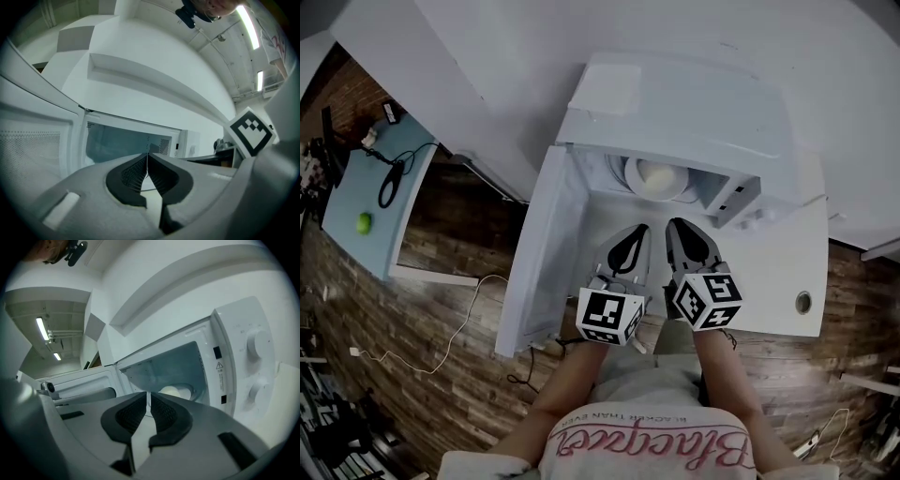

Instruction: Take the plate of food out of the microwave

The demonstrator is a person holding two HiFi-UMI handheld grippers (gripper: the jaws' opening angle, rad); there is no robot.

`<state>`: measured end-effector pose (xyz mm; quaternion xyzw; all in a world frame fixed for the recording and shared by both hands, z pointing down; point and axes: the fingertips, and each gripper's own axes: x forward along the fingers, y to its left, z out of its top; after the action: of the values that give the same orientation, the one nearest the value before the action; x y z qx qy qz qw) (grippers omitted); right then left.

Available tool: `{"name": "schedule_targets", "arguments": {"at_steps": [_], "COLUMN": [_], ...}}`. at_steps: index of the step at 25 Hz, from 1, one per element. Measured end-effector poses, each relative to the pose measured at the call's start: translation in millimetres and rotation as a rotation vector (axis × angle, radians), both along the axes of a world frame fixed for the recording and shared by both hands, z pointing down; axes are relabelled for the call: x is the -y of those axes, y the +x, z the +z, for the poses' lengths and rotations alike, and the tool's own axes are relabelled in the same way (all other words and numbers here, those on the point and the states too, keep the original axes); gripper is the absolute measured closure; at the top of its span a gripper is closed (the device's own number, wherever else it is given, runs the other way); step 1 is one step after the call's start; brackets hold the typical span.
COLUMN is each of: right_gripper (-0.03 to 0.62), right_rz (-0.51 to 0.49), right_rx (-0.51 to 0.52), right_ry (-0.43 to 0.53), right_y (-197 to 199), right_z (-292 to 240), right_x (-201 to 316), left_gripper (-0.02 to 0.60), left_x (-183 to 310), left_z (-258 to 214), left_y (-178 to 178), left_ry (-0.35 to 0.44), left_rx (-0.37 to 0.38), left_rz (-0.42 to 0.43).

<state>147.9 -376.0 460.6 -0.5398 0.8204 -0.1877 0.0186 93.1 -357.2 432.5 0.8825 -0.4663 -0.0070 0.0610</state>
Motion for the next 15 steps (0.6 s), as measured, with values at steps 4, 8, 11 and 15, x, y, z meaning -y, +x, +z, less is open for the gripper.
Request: {"name": "schedule_targets", "arguments": {"at_steps": [4,8,11,15], "right_gripper": [0.489,0.452,0.424,0.424], "right_rz": [-0.008,0.009,0.040,0.086], "right_rx": [0.069,0.164,0.256,0.376], "right_ry": [-0.057,-0.120,-0.176,-0.257], "right_y": [1,-1,-3,-5], "right_z": [17,33,45,66], "right_x": [14,30,44,60], "left_gripper": [0.575,0.575,0.575,0.575], "left_x": [11,21,29,37], "left_z": [6,10,12,15], "left_y": [2,3,1,-2], "left_ry": [-0.015,-0.026,-0.034,-0.043], "left_rx": [0.009,0.018,0.024,0.035], "left_rz": [0.004,0.019,0.023,0.024]}}
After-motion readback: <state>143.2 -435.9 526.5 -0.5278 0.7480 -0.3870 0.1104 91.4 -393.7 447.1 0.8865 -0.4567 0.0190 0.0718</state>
